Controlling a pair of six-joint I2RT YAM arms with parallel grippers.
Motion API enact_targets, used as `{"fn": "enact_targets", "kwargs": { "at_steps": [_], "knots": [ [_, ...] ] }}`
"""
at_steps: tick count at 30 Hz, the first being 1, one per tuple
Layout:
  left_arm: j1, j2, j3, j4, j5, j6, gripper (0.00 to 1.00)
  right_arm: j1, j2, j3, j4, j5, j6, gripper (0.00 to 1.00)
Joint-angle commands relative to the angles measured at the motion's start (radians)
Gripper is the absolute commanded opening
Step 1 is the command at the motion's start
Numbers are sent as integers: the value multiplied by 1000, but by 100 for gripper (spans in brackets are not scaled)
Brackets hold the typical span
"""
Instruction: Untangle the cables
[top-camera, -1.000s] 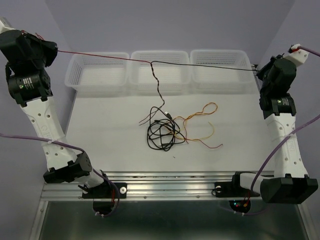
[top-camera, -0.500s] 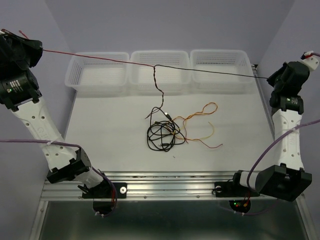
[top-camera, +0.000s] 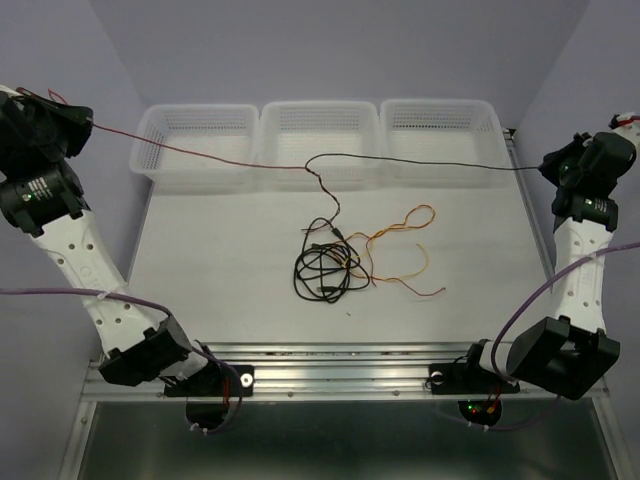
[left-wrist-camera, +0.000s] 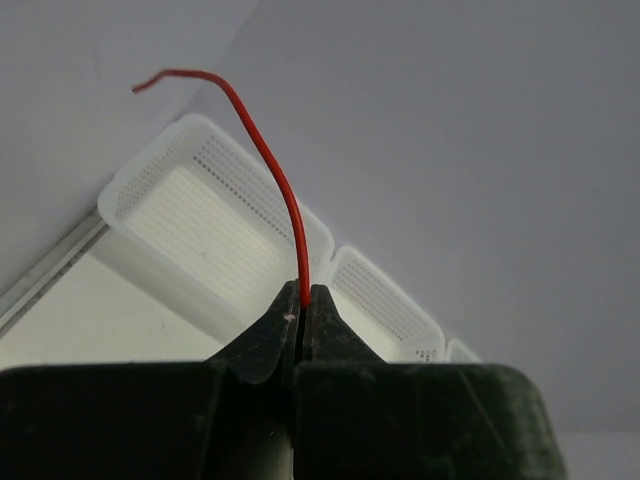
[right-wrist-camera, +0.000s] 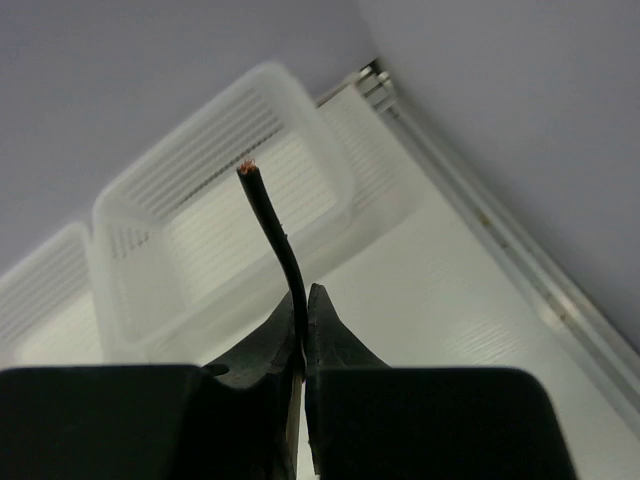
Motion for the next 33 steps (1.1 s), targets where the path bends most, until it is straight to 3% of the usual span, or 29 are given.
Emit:
{"fn": "enact_targets", "kwargs": {
  "at_steps": [1,6,7,9,12,13,14,15,18,23,25,26,29,33],
  "knots": [
    [-187,-147,-172,197,-52,34,0,36,-40,-101,67,-324,57,1],
    [-303,-183,-223,258,-30,28,0,162,-97,-330,67,-266,99,2],
    [-317,-181,-228,266,-25,30,0,182,-91,-402,58,-229,106,8],
    [-344,-187,-234,290,-29,23,0,242,-85,-470,51,-180,136,10],
    [-364,-190,-214,292,-48,25,0,251,-50,-546,7,-73,162,21],
    [-375,-192,-206,294,-48,29,0,251,-37,-551,-30,-12,160,38],
    [-384,-192,-196,300,-43,31,0,251,-25,-557,-42,13,154,48],
    [-398,-196,-193,306,-39,36,0,251,-23,-560,-48,27,140,69],
    [-423,-199,-193,323,-8,49,0,251,-40,-544,-61,14,90,98],
    [-484,-203,-220,360,-2,60,0,362,-157,-478,-65,-23,-45,100],
    [-502,-198,-220,366,0,69,0,429,-226,-456,-22,-106,-134,100],
    [-524,-195,-216,367,1,71,0,466,-244,-453,1,-232,-175,100],
    [-551,-184,-209,372,13,79,0,631,-267,-441,117,-420,-241,100],
    [-584,-172,-200,370,30,79,0,875,-163,-338,146,-379,-452,100]
  ]
}}
